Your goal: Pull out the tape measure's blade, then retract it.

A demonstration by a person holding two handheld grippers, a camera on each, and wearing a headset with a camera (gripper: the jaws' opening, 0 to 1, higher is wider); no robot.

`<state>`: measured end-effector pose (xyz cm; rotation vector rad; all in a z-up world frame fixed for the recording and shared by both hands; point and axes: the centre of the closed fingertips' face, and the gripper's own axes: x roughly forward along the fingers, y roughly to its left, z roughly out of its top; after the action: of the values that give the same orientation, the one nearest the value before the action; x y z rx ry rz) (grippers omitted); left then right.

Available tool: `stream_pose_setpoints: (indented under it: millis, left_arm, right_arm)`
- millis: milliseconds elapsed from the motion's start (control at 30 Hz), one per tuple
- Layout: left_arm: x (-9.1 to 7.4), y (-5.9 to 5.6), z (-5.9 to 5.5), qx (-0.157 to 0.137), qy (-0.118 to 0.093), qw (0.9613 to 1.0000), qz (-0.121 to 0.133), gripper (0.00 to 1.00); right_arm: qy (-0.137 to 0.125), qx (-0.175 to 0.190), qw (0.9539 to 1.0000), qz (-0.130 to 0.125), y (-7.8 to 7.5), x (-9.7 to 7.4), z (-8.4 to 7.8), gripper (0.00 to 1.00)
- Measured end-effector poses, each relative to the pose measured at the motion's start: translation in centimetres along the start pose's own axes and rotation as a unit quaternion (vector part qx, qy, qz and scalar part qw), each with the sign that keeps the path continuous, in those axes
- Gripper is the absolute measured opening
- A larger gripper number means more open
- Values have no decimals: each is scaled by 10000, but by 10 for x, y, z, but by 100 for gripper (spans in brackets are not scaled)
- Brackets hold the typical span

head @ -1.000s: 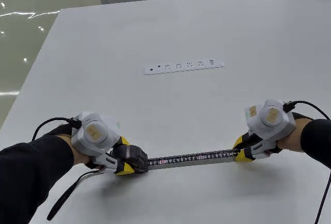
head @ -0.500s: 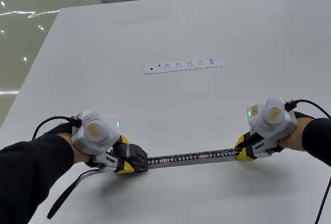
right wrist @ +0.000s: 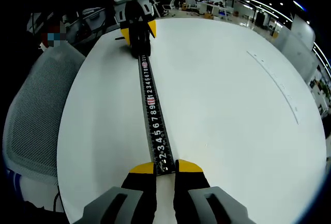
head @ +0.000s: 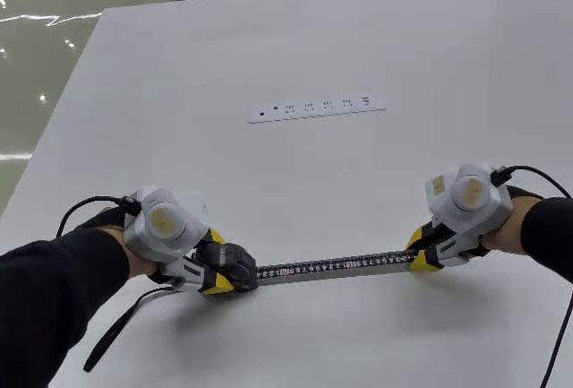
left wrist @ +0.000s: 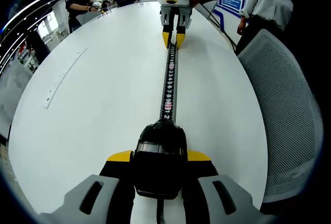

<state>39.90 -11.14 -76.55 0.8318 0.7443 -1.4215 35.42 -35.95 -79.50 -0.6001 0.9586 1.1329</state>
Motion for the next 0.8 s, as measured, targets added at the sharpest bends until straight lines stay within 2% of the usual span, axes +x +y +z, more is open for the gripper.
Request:
stream_pose_setpoints:
  millis: [233, 333, 400, 433, 600, 667, 733, 767, 800]
  left_arm:
    - [0, 0, 0, -16, -9, 10000, -3, 29]
    - [1, 0, 0, -47, 80, 9999, -93, 30]
    - [1, 0, 1, -29, 116, 9999, -115, 31]
    - [1, 0, 0, -145, 94, 9998, -139, 32]
    - [-1, 0, 1, -169, -23, 9998, -83, 33]
    - [-3, -1, 0, -225, -68, 9997, -64, 34]
    - [-4, -4, -1, -454, -150, 9988, -110, 41]
    - [-5, -5, -2, -494, -168, 9986, -89, 43]
    - [-6, -4, -5, -473, -165, 9987, -2, 45]
  right_arm:
    - [118, -61, 9999, 3, 1, 0, 1, 8]
    - [121, -114, 9999, 30, 0, 0, 1, 10]
    - [133, -355, 9993, 69, 1, 1, 1, 10]
    - [151, -371, 9992, 60, 1, 1, 1, 11]
    - [233, -455, 9987, 72, 1, 1, 1, 12]
    - [231, -311, 9992, 86, 3, 1, 1, 13]
    - [252, -333, 9991, 93, 5, 1, 1, 16]
    - [302, -468, 9984, 43, 5, 1, 0, 16]
    - [297, -447, 9985, 66, 8, 1, 1, 18]
